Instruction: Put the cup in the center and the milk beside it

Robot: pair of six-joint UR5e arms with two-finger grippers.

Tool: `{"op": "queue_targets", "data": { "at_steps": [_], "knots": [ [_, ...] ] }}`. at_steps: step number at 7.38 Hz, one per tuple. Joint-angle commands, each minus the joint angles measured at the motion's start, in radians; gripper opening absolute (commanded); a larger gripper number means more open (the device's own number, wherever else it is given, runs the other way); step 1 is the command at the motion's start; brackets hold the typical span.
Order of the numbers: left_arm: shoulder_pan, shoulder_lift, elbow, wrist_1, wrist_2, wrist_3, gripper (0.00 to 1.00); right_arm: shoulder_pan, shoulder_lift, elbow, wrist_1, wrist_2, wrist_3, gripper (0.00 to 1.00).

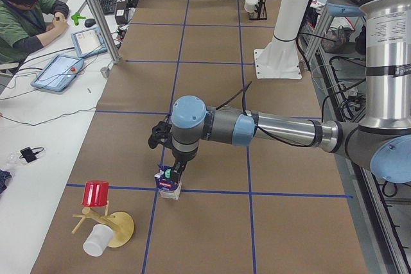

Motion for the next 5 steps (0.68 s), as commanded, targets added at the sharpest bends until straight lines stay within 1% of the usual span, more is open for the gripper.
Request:
{"op": "queue_targets", "data": {
  "at_steps": [1, 2, 3, 4, 5],
  "knots": [
    [-0.003, 0.002, 0.031, -0.216, 0.005, -0.005, 0.98, 0.000, 0.022, 0.028, -0.002, 0.001, 0.003, 1.00],
    [-0.003, -0.010, 0.060, -0.256, 0.000, -0.007, 0.98, 0.002, -0.008, 0.037, -0.002, 0.001, -0.004, 1.00],
    [-0.003, -0.006, 0.053, -0.258, -0.001, -0.007, 0.98, 0.002, -0.027, 0.026, 0.038, -0.008, -0.010, 1.00],
    [-0.003, -0.007, 0.050, -0.258, -0.001, -0.007, 0.98, 0.002, -0.095, -0.030, 0.202, -0.008, -0.007, 1.00],
    [-0.003, -0.010, 0.048, -0.258, 0.000, -0.008, 0.98, 0.002, -0.130, -0.120, 0.367, -0.002, 0.001, 1.00]
  ]
}}
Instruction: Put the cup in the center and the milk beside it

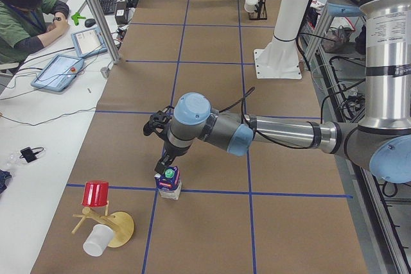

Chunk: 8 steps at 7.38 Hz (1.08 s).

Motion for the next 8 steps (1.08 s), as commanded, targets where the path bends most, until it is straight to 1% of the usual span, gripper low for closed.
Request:
{"op": "queue_targets", "data": {
  "at_steps": [1, 2, 3, 4, 5, 6, 7, 8],
  "knots": [
    [0.003, -0.006, 0.000, -0.004, 0.001, -0.001, 0.98, 0.000, -0.058, -0.167, 0.274, 0.001, -0.008, 1.00],
    [0.003, -0.012, -0.001, -0.004, 0.001, -0.001, 0.98, 0.000, -0.060, -0.227, 0.343, 0.000, -0.011, 1.00],
    [0.003, -0.013, 0.000, -0.004, 0.001, 0.000, 0.98, 0.000, -0.058, -0.272, 0.377, 0.000, -0.026, 1.00],
    [0.003, -0.013, 0.000, -0.004, 0.001, 0.000, 0.98, 0.000, -0.057, -0.287, 0.384, -0.003, -0.025, 0.97],
    [0.003, -0.013, 0.000, -0.004, 0.001, 0.000, 0.98, -0.001, -0.054, -0.292, 0.384, -0.003, -0.026, 0.51],
    [0.003, -0.013, 0.002, -0.004, -0.001, 0.000, 0.98, -0.001, -0.054, -0.294, 0.384, -0.003, -0.026, 0.14],
    [0.003, -0.012, 0.002, -0.004, -0.001, 0.000, 0.98, -0.001, -0.054, -0.298, 0.384, -0.004, -0.026, 0.09],
    [0.003, -0.013, 0.005, -0.004, -0.001, 0.000, 0.98, -0.001, -0.054, -0.298, 0.384, -0.004, -0.026, 0.09]
  ]
}}
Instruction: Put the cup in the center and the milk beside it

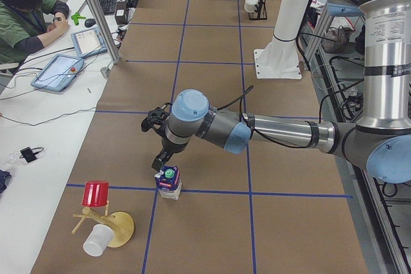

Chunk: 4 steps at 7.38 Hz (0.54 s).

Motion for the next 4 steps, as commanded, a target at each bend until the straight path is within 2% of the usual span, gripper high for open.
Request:
{"op": "queue_targets", "data": {
  "at_steps": [1, 3, 4],
  "knots": [
    [0.000, 0.000, 0.002, -0.002, 0.001, 0.000, 0.98, 0.000, 0.002, -0.002, -0.003, -0.001, 0.001, 0.13],
    [0.000, 0.000, 0.004, 0.000, 0.001, 0.000, 0.98, -0.002, 0.006, -0.002, -0.004, -0.001, 0.003, 0.14],
    [0.000, 0.001, 0.005, -0.002, 0.001, 0.000, 0.98, 0.000, 0.009, 0.007, -0.004, 0.012, 0.006, 0.28]
  ]
}}
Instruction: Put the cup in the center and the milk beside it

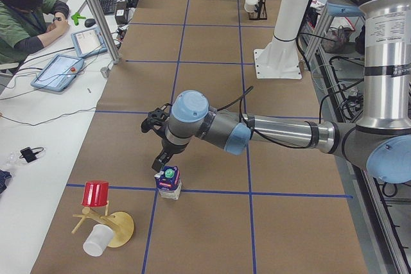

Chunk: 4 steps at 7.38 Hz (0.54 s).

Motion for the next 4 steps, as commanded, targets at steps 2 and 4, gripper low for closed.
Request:
{"op": "queue_targets", "data": {
  "at_steps": [2, 4],
  "knots": [
    [0.000, -0.001, 0.001, 0.001, -0.001, 0.000, 0.98, 0.001, 0.020, 0.009, -0.005, 0.010, 0.009, 0.80],
    [0.000, 0.001, 0.003, 0.001, 0.000, 0.000, 0.98, -0.001, 0.025, -0.028, -0.003, -0.002, 0.001, 0.81]
  ]
}}
